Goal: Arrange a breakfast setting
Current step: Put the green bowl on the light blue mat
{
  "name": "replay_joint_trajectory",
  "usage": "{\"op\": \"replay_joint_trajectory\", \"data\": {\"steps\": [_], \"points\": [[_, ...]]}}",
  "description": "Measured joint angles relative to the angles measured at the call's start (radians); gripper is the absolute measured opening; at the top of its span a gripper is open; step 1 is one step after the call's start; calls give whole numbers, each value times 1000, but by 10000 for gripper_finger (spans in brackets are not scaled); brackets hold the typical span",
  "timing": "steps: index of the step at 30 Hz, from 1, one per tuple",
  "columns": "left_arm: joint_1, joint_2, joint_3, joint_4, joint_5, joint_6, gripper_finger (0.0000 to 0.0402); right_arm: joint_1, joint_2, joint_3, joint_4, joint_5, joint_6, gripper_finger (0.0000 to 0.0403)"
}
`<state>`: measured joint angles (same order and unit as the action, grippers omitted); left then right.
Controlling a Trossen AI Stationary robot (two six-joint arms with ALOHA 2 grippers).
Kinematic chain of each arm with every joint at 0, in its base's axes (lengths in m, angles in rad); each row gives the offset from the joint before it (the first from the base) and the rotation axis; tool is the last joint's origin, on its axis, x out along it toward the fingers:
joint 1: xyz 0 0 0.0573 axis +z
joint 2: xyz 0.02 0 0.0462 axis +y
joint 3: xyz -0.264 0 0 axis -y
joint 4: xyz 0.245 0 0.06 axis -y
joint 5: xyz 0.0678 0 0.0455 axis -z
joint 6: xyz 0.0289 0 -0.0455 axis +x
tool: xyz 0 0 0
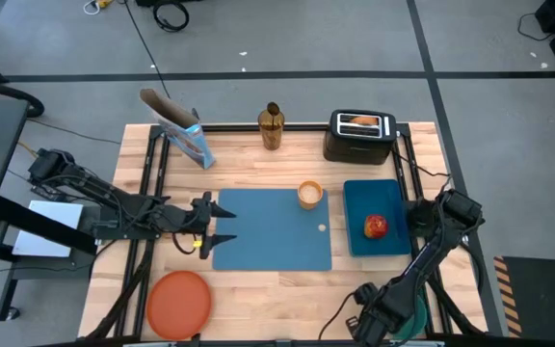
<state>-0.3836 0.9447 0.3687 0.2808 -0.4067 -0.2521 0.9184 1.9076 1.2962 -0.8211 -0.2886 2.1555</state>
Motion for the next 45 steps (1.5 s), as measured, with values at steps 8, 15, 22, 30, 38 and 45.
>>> {"op": "replay_joint_trajectory", "data": {"steps": [8, 15, 22, 30, 38, 45], "points": [[-5, 0, 0, -2, 9, -34, 297, -57, 0, 181, -93, 148, -209, 19], [-14, -7, 0, 30, 8, -54, 297, -195, 3, 374, -170, 379, -854, 11], [-12, -8, 0, 55, -10, -85, 297, -382, 3, 423, -141, 473, -1568, 12], [-14, -7, 1, 52, 221, -104, 297, -554, 12, 422, -117, 460, -2031, 12], [-20, -11, 1, 56, 488, -96, 297, -611, 159, 563, -213, 459, -2343, 12], [-67, -15, 1, 68, 543, -198, 297, -644, 305, 722, -412, 504, -2516, 12]]}}
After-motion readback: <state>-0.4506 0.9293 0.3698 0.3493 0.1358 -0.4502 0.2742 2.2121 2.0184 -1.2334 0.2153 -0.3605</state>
